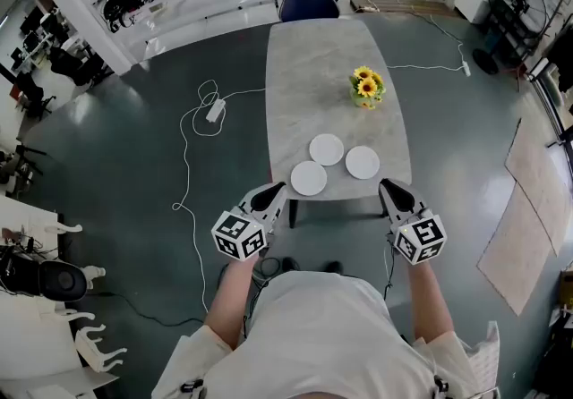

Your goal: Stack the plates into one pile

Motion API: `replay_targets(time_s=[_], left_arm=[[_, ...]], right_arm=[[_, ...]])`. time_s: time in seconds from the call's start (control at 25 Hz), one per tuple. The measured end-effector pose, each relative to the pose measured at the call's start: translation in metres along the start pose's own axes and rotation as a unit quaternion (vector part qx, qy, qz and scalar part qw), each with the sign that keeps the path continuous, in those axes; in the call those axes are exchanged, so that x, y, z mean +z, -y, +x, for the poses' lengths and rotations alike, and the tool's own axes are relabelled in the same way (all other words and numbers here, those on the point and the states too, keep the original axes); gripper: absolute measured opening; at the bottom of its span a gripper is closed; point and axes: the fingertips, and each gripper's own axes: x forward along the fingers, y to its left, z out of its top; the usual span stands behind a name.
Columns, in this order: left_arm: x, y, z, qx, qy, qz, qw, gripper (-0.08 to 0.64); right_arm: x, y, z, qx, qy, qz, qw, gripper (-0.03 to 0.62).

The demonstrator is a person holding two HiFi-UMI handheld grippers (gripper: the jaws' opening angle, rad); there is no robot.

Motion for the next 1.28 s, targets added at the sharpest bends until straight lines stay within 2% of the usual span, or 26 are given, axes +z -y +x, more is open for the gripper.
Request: replay_targets(time_s=[0.36,0.72,0.88,0.96,1.28], left_arm=[[-0.001,-0.002,-0.008,-0.006,-0.008,0.004,0.9999,0.008],[-0.002,0.001,-0.012,-0.016,-0.004,0.019,0.9997,0.011],[-0.005,0.001,-0.016,-0.025,-0.007,0.019,0.9995,0.067],[-0.006,0.002,-0.016,-0.03,-0.009,0.02,0.9993,0.089],[-0.008,-0.009,-0.023,-0.048,-0.019,0.023,0.9984,0.11]], right_arm=[[-0.003,-0.011,-0.002,-0.012,-0.004,0.014,1.0,0.046],[-0.005,-0.026,-0.004,-0.013,-0.005,0.008,1.0,0.049],[-0.007,-0.034,-0.004,-0.016,-0.009,0.01,1.0,0.059],[-0.008,-0.035,-0.004,-0.019,-0.01,0.011,1.0,0.124],[-0.011,-0.048,0.007,-0.029,-0.011,0.021,0.999,0.125]])
